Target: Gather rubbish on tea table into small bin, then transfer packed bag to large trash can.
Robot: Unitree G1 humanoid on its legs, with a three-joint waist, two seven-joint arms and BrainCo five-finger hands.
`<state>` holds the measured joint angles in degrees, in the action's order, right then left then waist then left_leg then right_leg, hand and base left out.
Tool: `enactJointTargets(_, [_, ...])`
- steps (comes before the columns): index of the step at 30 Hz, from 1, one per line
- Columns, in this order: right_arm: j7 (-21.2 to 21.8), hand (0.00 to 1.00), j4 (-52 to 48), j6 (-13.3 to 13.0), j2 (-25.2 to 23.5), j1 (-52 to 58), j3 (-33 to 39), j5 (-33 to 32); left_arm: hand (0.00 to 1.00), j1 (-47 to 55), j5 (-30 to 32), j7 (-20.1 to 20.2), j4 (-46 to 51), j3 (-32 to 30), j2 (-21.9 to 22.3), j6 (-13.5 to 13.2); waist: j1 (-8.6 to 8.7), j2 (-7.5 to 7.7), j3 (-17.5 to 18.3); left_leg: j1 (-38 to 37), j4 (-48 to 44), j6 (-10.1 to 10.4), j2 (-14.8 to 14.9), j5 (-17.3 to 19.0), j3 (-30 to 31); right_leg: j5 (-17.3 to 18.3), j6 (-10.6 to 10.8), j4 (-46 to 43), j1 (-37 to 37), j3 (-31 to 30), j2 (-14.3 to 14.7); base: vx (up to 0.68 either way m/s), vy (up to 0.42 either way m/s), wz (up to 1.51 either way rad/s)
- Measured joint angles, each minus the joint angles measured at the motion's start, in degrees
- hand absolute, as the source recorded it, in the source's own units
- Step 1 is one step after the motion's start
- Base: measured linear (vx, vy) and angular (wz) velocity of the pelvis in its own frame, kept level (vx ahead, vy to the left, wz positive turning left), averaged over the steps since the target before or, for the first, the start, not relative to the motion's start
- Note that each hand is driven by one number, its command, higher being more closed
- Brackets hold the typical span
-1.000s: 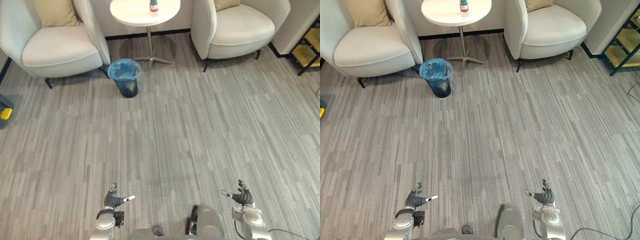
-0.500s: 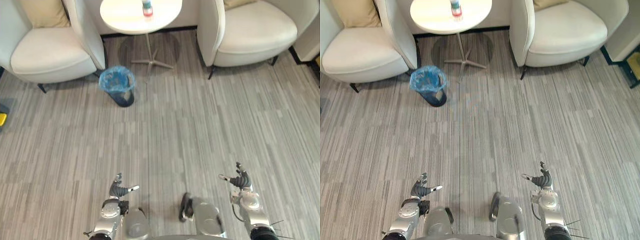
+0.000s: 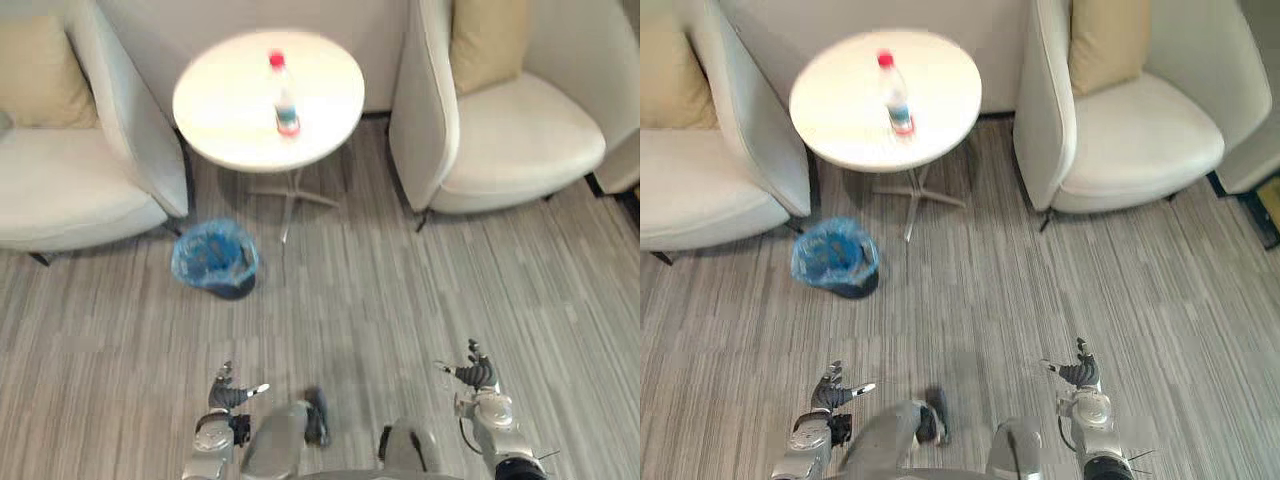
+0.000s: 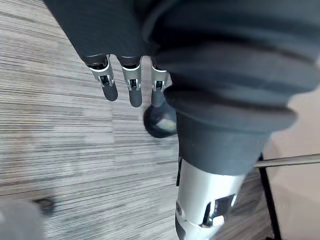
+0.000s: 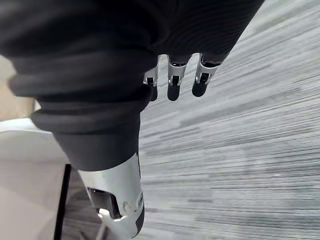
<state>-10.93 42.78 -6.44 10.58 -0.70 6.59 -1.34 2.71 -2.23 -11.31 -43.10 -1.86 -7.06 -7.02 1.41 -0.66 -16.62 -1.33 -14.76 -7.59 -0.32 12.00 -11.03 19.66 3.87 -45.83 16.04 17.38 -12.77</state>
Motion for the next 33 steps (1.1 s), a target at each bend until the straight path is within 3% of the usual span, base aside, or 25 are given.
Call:
enactJointTargets(1, [0.0, 0.00, 0.0, 0.0, 0.1, 0.0, 0.0, 0.0, 0.00, -0.4, 0.0, 0.0, 0.0, 0.0, 0.1, 0.0, 0.14, -0.22, -0.2, -0.4, 0.0, 0.0, 0.3, 0.0, 0.3, -0.2, 0.0, 2.8, 0.5, -0.5, 0.7, 0.52, -0.125, 0.93])
enactJointTargets(2, [0.0, 0.00, 0.0, 0.1, 0.4, 0.0, 0.0, 0.0, 0.00, -1.3, -0.1, -0.1, -0.1, 0.0, 0.3, 0.0, 0.79, -0.65, -0.5, -1.6, -0.1, 1.3, 1.3, 0.0, 1.5, -2.6, 0.9, 13.3, 2.4, -3.4, 3.2, 0.54, -0.190, 0.93])
enactJointTargets(3, [-0.1, 0.00, -0.5, 0.1, 0.4, 1.1, 0.0, 0.2, 0.00, -1.6, -0.5, 0.0, -0.2, 0.1, 0.1, -0.1, 1.00, -0.32, -0.3, -3.8, -0.4, 6.4, 2.2, 1.6, 3.2, -11.7, 1.0, 27.7, 2.3, -9.0, 6.1, 0.54, -0.190, 0.93])
enactJointTargets(4, [-0.1, 0.00, -0.7, 0.1, 0.3, 1.6, 0.0, 0.4, 0.00, -1.5, -0.5, 0.0, -0.2, 0.1, 0.1, -0.1, 0.92, 0.02, -0.2, -4.1, -0.7, 7.8, 2.2, 2.4, 3.4, -14.4, 0.6, 29.9, 2.1, -10.3, 6.5, 0.54, -0.253, 1.07])
enactJointTargets(5, [-0.1, 0.00, -1.3, 0.3, 1.0, 3.0, 0.0, 1.1, 0.00, -1.9, -0.5, -0.1, -1.0, 0.1, 0.7, -0.1, 1.21, -0.32, -0.1, -4.4, -3.7, 11.2, 3.3, 4.7, 5.6, -22.7, -1.8, 27.4, 2.1, -11.8, 7.1, 0.53, -0.313, 0.85])
enactJointTargets(6, [-0.2, 0.00, -2.2, 0.4, 1.0, 3.3, 0.1, 1.3, 0.00, -1.8, -0.5, 0.1, -1.1, 0.2, 1.2, -0.2, 1.15, -0.76, 0.2, -2.3, -8.1, 13.1, 5.2, 3.5, 6.5, -19.6, -2.8, 24.9, 2.0, -10.1, 6.8, 0.62, -0.382, 0.93])
enactJointTargets(7, [-0.2, 0.00, -3.5, 0.4, 1.1, 3.4, 0.1, 1.3, 0.00, -1.9, -0.5, 0.1, -1.2, 0.3, 1.5, -0.2, 1.15, -0.86, 0.2, -1.0, -11.3, 13.9, 5.7, 2.5, 6.6, -18.2, -3.1, 24.4, 1.5, -9.1, 6.7, 0.58, -0.373, 0.76])
enactJointTargets(8, [-0.2, 0.00, -5.6, 0.2, 1.1, 3.8, 0.1, 1.3, 0.00, -2.0, -0.5, 0.0, -1.2, 0.1, 2.2, -0.2, 1.36, -1.19, 0.0, 2.6, -19.9, 14.1, 7.6, -0.9, 5.9, -16.2, -4.0, 24.4, -0.7, -6.6, 6.6, 0.43, -0.303, 0.86])
enactJointTargets(9, [-0.3, 0.00, -6.7, 0.0, 0.8, 4.1, -0.4, 1.3, 0.00, -1.9, -0.5, 0.1, -1.3, 0.2, 2.8, -0.2, 1.07, -1.28, -0.1, 6.6, -28.5, 14.2, 10.5, -3.1, 4.5, -15.3, -4.9, 26.2, -4.9, -4.5, 7.0, 0.43, -0.291, 0.83])
enactJointTargets(11, [-0.5, 0.00, -8.3, -0.3, -0.3, 4.3, -0.4, 1.3, 0.00, -1.6, -0.5, 0.1, -1.3, 0.6, 3.0, -0.2, 0.47, -0.30, -0.5, 8.3, -33.5, 12.1, 13.4, -1.7, 0.1, -15.1, -5.3, 30.3, -11.9, -2.2, 7.1, 0.34, -0.210, 0.63])
enactJointTargets(12, [-0.6, 0.00, -8.8, -1.0, -0.7, 4.4, -0.3, 1.3, 0.00, -1.5, -0.5, 0.1, -1.3, 0.7, 3.1, -0.2, 0.33, 0.01, -0.4, 8.8, -32.9, 11.8, 13.6, -1.1, -1.2, -15.1, -5.3, 31.7, -13.7, -1.4, 6.7, 0.32, -0.171, 0.59])
enactJointTargets(13, [-0.7, 0.00, -9.4, -1.9, -0.8, 4.4, -0.1, 1.3, 0.00, -1.5, -0.6, 0.1, -1.3, 1.0, 3.2, -0.2, 0.19, 0.41, -0.6, 9.8, -29.2, 12.0, 13.6, -0.9, -3.7, -15.1, -5.3, 34.0, -16.6, -0.2, 6.3, 0.26, -0.109, 0.43])
enactJointTargets(15, [-0.7, 0.00, -10.1, -2.2, -0.8, 4.4, 0.5, 1.3, 0.00, -1.5, -0.5, 0.1, -1.2, 1.5, 3.4, -0.3, 0.03, -0.70, 0.0, 11.3, -19.3, 12.3, 13.3, -1.1, -5.6, -14.9, -4.9, 36.0, -17.9, 1.5, 6.3, 0.23, -0.030, 0.33])
enactJointTargets(16, [-0.7, 0.00, -10.1, -2.1, -0.2, 4.6, 0.7, 1.3, 0.00, -1.5, -0.6, 0.1, -1.3, 1.7, 3.5, -0.3, 0.02, -1.88, 0.5, 11.8, -11.2, 12.8, 13.1, -3.5, -6.9, -14.5, -4.0, 36.0, -17.9, 1.9, 6.8, 0.20, 0.068, 0.18])
enactJointTargets(17, [-0.7, 0.00, -10.4, -2.0, 0.1, 5.2, 0.7, 1.4, 0.00, -0.9, -0.5, 0.1, -1.4, 1.8, 3.8, -0.3, 0.03, -3.97, 1.3, 12.3, -6.1, 11.5, 13.3, -10.5, -6.6, -13.1, -2.4, 35.4, -18.0, 1.9, 8.3, 0.20, 0.093, 0.11])
enactJointTargets(18, [-0.7, 0.00, -10.4, -1.9, -0.3, 5.1, 0.7, 1.4, 0.00, -0.9, -0.5, 0.1, -1.8, 1.9, 3.7, -0.3, 0.02, -4.47, 1.6, 11.6, -6.1, 10.1, 13.3, -8.7, -6.6, -12.3, -1.9, 34.5, -18.0, 1.7, 8.4, 0.20, 0.126, 0.19])
enactJointTargets(20, [-0.3, 0.00, -10.7, -2.0, -1.3, 5.3, -0.2, 1.9, 0.00, -1.1, -0.5, 0.2, -2.2, 2.4, 3.0, -0.4, 0.04, -1.72, 1.3, 10.3, -3.2, 9.9, 10.2, -7.8, -6.5, -9.1, -0.1, 29.5, -15.8, 1.2, 4.8, 0.17, 0.125, 0.21])
enactJointTargets(22, [-0.1, 0.00, -13.0, -2.0, -1.5, 5.4, -1.2, 2.4, 0.00, 0.0, -0.5, 0.6, -2.3, 3.0, 2.9, -0.3, -0.23, 0.00, 1.2, 9.1, -3.0, 8.6, 7.7, -5.8, -7.8, -6.0, 1.4, 23.7, -14.0, -0.1, 1.1, 0.10, 0.106, -0.05])
enactJointTargets(26, [0.0, 0.00, -19.2, -2.4, -1.3, 4.4, -5.3, 5.5, 0.00, 3.0, -0.5, 1.3, -2.5, 4.4, 1.5, -0.3, -0.20, 0.47, 1.3, 6.5, -3.4, 7.4, 4.9, -2.2, -9.3, -5.5, 1.9, 14.9, -11.0, -4.6, -2.3, 0.08, 0.114, -0.16])
enactJointTargets(28, [0.0, 0.00, -20.3, -3.2, -1.4, 4.4, -7.1, 6.8, 0.00, 2.8, -0.5, 1.3, -2.4, 4.5, 0.4, -0.4, 0.42, 0.36, 1.5, 5.8, -2.7, 7.1, 4.7, -2.1, -7.2, -5.4, 1.0, 11.1, -8.9, -5.7, -2.3, 0.09, 0.043, 0.32])
enactJointTargets(30, [0.0, 0.00, -21.8, -3.8, -1.4, 4.2, -7.7, 9.0, 0.00, 2.6, -0.5, 1.3, -2.5, 4.5, -0.4, -1.0, 0.57, 0.50, 1.6, 5.2, -2.3, 7.4, 5.4, -2.5, -6.1, -4.4, 1.5, 16.5, -8.1, -8.1, -0.3, 0.09, -0.021, 0.41])
enactJointTargets(32, [0.0, 0.00, -22.0, -4.3, -1.4, 3.7, -7.7, 10.4, 0.00, 3.1, -0.5, 1.3, -2.7, 4.4, -1.7, -1.1, 0.47, 1.81, 2.3, 5.1, -3.3, 7.5, 4.6, -2.5, -5.7, -9.4, 1.1, 22.6, -7.7, -8.9, 0.6, 0.10, -0.083, 0.37])
enactJointTargets(33, [-0.1, 0.00, -21.9, -4.4, -0.6, 3.2, -7.6, 11.0, 0.00, 2.8, -0.5, 1.3, -4.3, 4.1, -1.2, -1.1, 0.86, 1.13, 2.5, 4.9, -3.4, 8.1, 4.5, -2.7, -3.7, -9.9, 2.1, 23.0, -8.8, -9.0, 0.9, 0.15, -0.128, 0.30])
